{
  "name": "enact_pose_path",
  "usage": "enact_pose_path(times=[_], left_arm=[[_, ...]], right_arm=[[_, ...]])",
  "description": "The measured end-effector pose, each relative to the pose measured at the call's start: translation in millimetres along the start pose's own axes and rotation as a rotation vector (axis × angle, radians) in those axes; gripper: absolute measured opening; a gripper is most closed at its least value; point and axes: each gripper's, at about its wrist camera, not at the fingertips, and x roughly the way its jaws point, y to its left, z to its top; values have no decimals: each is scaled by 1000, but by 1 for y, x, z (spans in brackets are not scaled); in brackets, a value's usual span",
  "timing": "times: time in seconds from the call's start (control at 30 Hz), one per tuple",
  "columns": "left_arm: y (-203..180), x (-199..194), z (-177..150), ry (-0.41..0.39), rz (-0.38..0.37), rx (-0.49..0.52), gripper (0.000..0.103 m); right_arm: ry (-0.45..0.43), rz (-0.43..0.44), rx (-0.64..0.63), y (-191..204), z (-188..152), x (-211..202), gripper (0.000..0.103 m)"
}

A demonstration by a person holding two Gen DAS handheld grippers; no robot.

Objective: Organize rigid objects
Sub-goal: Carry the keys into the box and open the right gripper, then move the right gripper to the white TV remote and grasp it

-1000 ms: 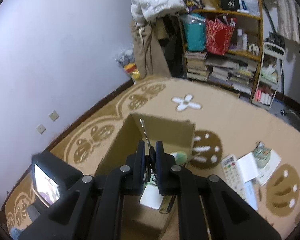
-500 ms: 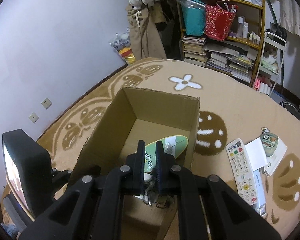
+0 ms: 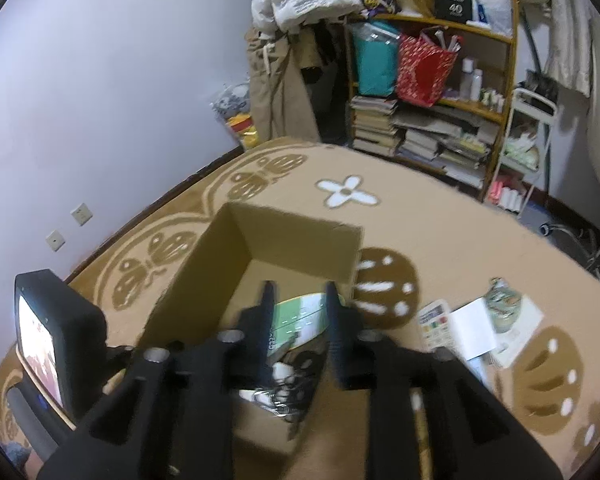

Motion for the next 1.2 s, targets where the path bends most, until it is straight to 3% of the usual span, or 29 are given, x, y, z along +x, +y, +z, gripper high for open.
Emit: enact_pose_path(times=[0.03, 0.13, 0.3, 0.63, 0.97, 1.2], left_arm=[[0, 0, 0, 0, 0, 0, 11], [0, 0, 0, 0, 0, 0, 11], [0, 0, 0, 0, 0, 0, 11], [0, 0, 0, 0, 0, 0, 11], [0, 0, 0, 0, 1, 1, 11], [0, 0, 0, 0, 0, 1, 11]], right_arm=[[-10, -7, 7, -4, 1, -2, 55], [-24, -32, 43, -22, 3, -6, 71], [12, -69, 107, -54, 4, -3, 90], [76, -122, 221, -118, -16, 14, 90], [150, -92, 267, -145, -39, 39, 89], [213, -93, 252, -149, -52, 57, 74]])
